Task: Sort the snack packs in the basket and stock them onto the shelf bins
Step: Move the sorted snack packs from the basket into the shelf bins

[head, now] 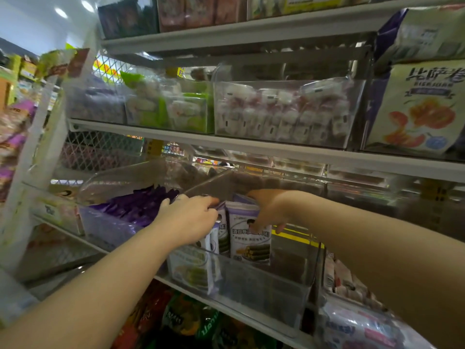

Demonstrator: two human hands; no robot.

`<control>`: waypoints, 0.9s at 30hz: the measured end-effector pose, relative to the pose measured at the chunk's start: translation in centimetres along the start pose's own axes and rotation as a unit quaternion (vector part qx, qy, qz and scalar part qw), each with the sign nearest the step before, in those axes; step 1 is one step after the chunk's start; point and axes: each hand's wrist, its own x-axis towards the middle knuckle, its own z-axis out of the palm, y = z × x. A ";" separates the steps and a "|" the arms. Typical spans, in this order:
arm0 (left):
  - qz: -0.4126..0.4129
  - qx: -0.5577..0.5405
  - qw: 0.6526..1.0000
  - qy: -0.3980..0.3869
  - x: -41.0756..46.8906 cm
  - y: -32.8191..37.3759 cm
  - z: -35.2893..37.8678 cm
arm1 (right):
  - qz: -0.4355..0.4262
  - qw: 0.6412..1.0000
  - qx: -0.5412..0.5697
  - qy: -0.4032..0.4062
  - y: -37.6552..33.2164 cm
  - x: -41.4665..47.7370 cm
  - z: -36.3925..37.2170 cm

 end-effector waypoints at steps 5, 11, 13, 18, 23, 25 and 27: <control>0.016 0.005 0.999 -0.038 0.4 -0.1 -0.1 | -0.018 0.999 0.025 -0.035 1.5 -1.0 -1.4; 0.022 -0.001 0.999 -0.025 0.5 -0.3 0.4 | -0.007 1.000 -0.028 0.012 2.8 -2.1 -2.6; 0.024 -0.009 1.000 0.005 0.2 -0.3 0.7 | 0.005 0.997 -0.055 0.060 2.4 -2.0 -2.3; 0.027 -0.049 0.995 0.086 -0.5 -0.5 1.4 | -0.034 0.982 -0.060 0.178 -0.5 0.4 -1.0; 0.033 -0.091 0.982 0.159 -1.1 -0.9 2.1 | -0.060 0.997 0.039 0.043 -3.4 2.7 0.3; 0.039 -0.111 0.971 0.206 -1.3 -1.2 2.4 | -0.033 0.994 0.099 -0.039 -3.3 2.8 0.3; 0.054 -0.137 0.956 0.254 -1.7 -1.8 2.8 | -0.009 0.976 0.189 -0.104 -2.6 2.7 -0.3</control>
